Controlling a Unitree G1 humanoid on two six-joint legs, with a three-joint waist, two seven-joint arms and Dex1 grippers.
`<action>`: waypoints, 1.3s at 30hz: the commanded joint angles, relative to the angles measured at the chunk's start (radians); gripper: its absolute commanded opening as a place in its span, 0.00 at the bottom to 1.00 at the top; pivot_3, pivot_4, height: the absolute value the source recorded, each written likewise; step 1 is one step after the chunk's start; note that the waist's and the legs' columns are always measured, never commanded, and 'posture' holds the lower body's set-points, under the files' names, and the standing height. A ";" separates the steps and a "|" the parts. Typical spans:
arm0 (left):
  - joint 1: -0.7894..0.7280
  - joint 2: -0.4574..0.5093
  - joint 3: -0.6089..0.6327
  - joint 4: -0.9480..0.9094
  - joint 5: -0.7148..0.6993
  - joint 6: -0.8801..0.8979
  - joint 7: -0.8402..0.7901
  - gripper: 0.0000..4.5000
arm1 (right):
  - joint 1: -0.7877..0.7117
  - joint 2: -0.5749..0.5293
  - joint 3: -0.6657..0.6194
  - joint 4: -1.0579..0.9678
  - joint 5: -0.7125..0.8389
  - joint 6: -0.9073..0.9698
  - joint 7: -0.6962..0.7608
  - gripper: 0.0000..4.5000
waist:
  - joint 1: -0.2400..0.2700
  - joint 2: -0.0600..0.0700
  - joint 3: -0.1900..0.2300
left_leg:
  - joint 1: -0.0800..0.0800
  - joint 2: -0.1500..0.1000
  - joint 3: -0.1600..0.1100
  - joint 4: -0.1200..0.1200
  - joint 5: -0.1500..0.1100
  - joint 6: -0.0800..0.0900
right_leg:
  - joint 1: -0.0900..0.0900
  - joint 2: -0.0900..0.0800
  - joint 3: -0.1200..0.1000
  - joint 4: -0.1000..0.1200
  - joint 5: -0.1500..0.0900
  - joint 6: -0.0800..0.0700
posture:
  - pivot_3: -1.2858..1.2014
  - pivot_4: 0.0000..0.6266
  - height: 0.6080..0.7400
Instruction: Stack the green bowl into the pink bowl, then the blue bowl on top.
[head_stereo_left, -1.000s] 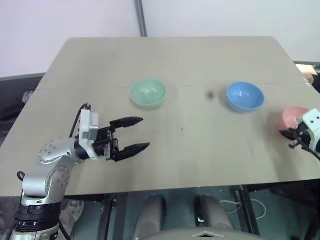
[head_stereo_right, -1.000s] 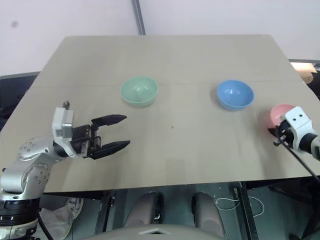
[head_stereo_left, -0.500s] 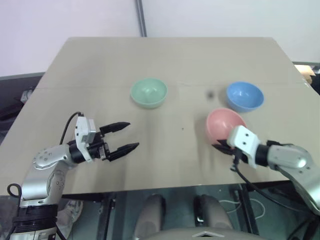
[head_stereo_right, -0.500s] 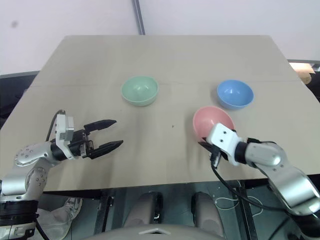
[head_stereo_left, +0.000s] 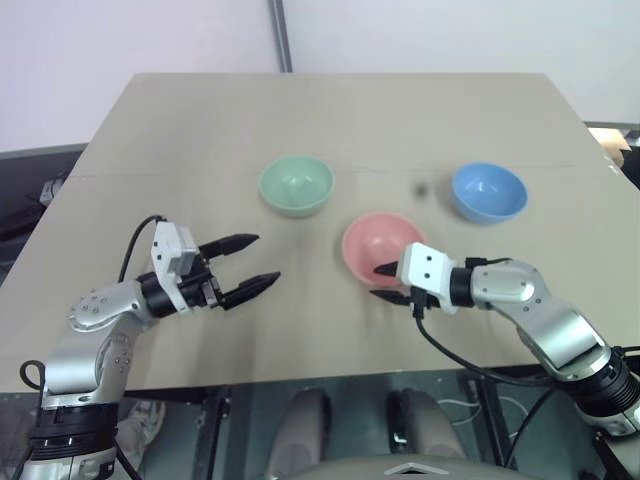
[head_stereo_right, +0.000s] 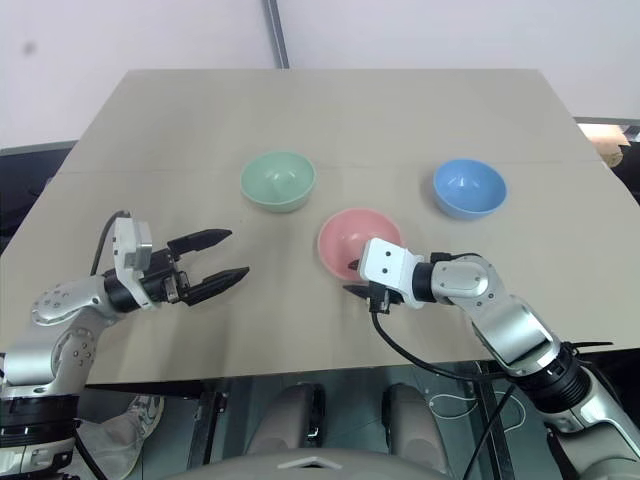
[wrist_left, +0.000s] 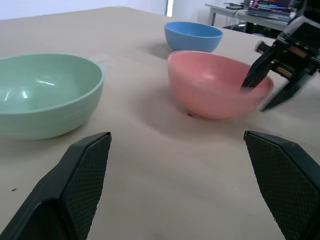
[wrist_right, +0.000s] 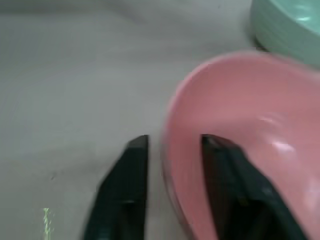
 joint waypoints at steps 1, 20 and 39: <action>-0.029 0.003 -0.014 -0.063 0.038 -0.007 0.060 1.00 | 0.002 -0.048 -0.072 -0.092 0.023 0.033 0.021 0.66 | 0.004 0.000 0.000 | 0.000 0.000 0.000 0.000 0.000 0.000 | 0.000 0.000 0.000 0.000 0.000 0.000 | 0.52 0.24 1.00; -0.715 0.119 -0.605 0.362 0.891 -0.198 0.217 1.00 | 0.137 -0.075 -0.660 -0.394 0.446 0.363 -0.188 0.66 | -0.010 -0.004 0.003 | 0.000 -0.001 0.001 0.000 0.000 0.000 | 0.000 0.002 0.002 0.000 0.002 0.004 | 0.52 0.24 1.00; -0.792 0.039 -0.596 0.446 0.849 -0.353 0.091 0.03 | 0.234 -0.103 -0.724 -0.433 0.435 0.306 -0.282 0.67 | -0.010 -0.005 0.003 | -0.012 -0.001 -0.001 0.008 0.000 0.000 | -0.009 0.001 0.001 0.006 0.003 0.005 | 0.52 0.24 1.00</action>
